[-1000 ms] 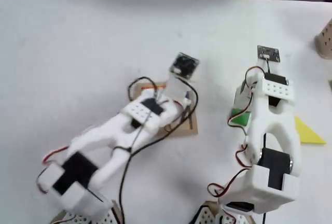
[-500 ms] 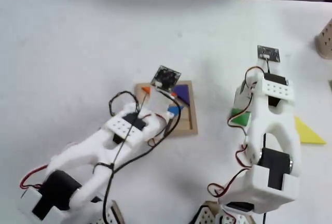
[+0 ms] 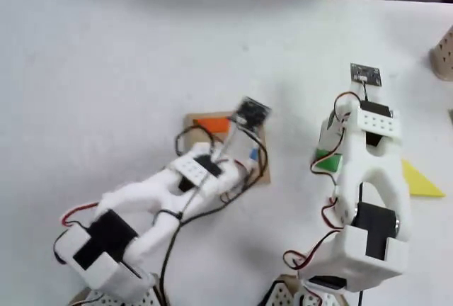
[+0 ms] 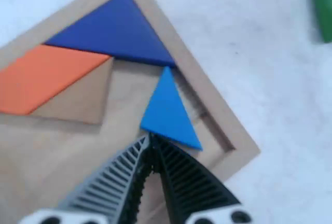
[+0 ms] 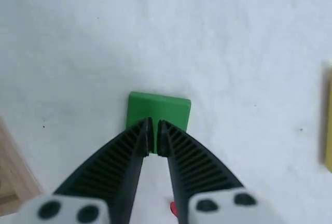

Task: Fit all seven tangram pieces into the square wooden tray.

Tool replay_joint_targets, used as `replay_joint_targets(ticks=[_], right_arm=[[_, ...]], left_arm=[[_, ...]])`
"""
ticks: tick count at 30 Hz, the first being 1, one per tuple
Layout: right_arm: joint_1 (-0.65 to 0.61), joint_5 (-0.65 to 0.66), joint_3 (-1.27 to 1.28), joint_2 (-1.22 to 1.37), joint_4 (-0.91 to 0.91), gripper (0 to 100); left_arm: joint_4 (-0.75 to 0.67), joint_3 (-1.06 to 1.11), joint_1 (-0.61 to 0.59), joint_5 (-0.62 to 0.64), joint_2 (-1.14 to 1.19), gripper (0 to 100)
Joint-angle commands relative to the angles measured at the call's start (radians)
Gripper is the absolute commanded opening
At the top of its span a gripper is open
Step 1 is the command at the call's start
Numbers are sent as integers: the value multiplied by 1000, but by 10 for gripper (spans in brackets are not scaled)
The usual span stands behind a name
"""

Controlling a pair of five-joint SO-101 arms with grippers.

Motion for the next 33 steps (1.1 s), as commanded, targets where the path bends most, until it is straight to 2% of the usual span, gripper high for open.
replay_joint_targets(ticks=[1, 4, 20, 27, 33], right_arm=[[1, -3, -6, -54, -25, 17], [2, -3, -6, -54, -25, 17], [1, -2, -6, -54, -25, 17], [1, -2, -5, -54, -25, 17], [1, -2, -5, -54, -25, 17]], left_arm=[[-107, -44, 94, 3, 2, 23], [-109, -41, 96, 55, 2, 23], [-81, 129, 82, 54, -271, 23], [-138, 126, -41, 58, -271, 23], [-143, 54, -41, 55, -110, 23]])
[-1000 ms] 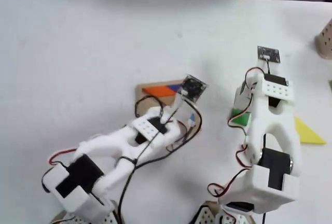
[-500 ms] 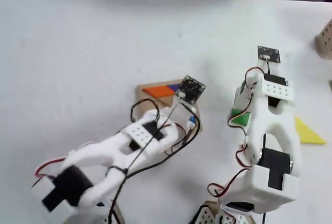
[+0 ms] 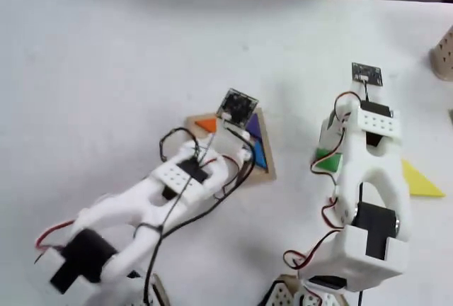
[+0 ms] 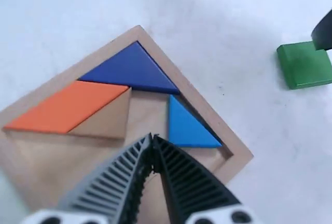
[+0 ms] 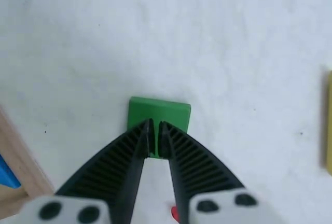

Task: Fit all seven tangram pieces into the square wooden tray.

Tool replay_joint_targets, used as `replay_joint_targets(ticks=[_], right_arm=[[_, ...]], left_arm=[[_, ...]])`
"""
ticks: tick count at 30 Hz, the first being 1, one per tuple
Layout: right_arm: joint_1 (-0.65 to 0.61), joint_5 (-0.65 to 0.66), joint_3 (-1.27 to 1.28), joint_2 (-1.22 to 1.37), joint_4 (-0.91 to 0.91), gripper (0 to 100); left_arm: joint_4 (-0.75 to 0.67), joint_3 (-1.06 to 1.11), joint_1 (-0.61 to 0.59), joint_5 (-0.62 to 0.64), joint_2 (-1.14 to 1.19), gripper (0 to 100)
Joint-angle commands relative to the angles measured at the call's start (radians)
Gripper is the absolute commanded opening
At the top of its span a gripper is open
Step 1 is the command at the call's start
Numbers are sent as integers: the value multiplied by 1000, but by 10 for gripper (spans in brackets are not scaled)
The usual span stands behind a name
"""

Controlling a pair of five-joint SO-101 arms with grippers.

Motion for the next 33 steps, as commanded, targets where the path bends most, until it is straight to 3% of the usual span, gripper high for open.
replay_joint_targets(ticks=[1, 21, 33], right_arm=[[-1, -3, -5, -54, -15, 17], [-1, -5, -5, -54, -16, 18], [-1, -6, -5, -53, -16, 18]], left_arm=[[-23, -97, 2, 29, 117, 23], [-31, -189, 79, 37, 203, 23], [-21, -299, 38, 38, 321, 23]])
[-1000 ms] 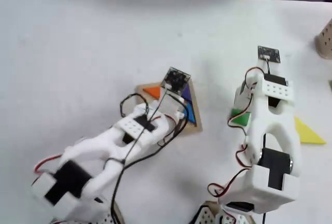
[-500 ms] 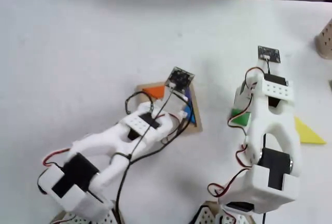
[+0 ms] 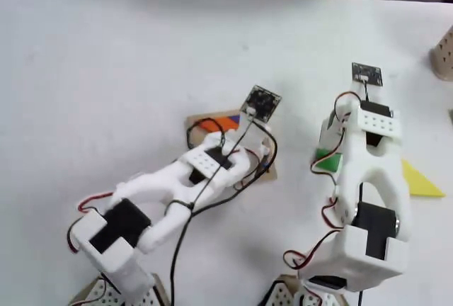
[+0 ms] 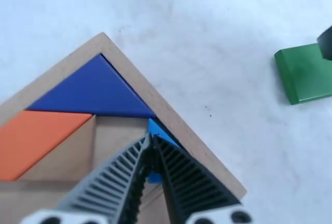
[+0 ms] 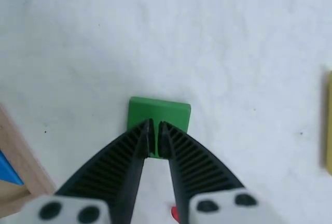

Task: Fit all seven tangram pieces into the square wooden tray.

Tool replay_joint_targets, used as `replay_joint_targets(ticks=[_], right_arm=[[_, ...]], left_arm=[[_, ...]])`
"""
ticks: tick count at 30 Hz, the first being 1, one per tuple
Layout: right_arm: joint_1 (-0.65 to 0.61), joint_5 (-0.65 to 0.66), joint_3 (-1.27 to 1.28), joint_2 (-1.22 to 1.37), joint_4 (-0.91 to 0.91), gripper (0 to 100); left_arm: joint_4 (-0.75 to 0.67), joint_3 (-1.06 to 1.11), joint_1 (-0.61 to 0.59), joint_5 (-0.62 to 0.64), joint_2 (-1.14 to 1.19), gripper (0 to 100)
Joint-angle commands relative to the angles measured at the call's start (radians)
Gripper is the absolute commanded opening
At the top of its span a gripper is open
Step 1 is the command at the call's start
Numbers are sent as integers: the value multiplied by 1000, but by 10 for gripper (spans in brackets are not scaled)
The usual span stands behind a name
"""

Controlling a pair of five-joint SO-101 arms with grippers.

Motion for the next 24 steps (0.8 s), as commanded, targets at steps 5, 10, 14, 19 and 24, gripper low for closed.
replay_joint_targets(ticks=[5, 10, 14, 19, 24], right_arm=[[-1, -2, -25, -15, -15, 18], [1, -2, -38, 1, -12, 18], [1, -5, -38, -2, -12, 18], [7, -6, -38, -4, -12, 18], [7, -6, -38, -4, -10, 18]], left_arm=[[-17, -34, -16, 29, -12, 23], [-12, 17, -35, 29, -120, 23], [-11, 32, -50, 29, -140, 23], [-11, -26, -48, 92, -25, 23], [-9, -66, -42, 106, 30, 23]])
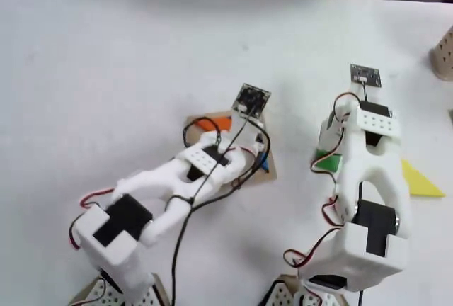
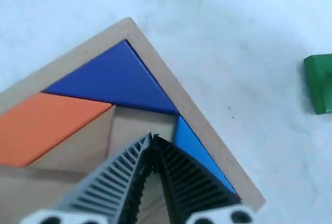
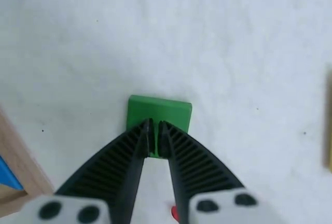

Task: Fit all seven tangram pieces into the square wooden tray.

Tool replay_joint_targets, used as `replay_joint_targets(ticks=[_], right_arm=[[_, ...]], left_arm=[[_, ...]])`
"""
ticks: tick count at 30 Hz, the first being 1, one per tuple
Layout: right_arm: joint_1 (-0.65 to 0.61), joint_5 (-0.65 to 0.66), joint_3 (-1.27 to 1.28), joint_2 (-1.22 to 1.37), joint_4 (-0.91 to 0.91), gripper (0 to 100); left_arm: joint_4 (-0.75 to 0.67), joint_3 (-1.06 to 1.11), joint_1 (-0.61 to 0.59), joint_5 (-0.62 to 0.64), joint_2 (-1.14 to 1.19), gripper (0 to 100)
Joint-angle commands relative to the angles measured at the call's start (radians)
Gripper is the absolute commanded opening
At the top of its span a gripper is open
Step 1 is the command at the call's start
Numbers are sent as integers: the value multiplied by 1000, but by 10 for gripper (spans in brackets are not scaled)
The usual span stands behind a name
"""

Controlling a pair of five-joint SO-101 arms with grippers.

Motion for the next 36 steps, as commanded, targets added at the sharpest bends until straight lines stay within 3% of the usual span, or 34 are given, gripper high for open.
replay_joint_targets(ticks=[1, 15, 22, 33, 36], right_arm=[[8, -6, -37, -21, -10, 18], [8, -6, -37, -21, -12, 18], [18, -6, -37, -21, -12, 17], [97, -5, -72, -21, -5, 18], [117, -6, -104, -44, 99, 47]], left_arm=[[-8, -58, -8, 37, -1, 23], [-12, -87, -22, 43, -10, 23], [-15, 29, -51, 43, -208, 23], [-44, 98, -355, 37, -311, 27], [-86, 104, -424, 37, -311, 27]])
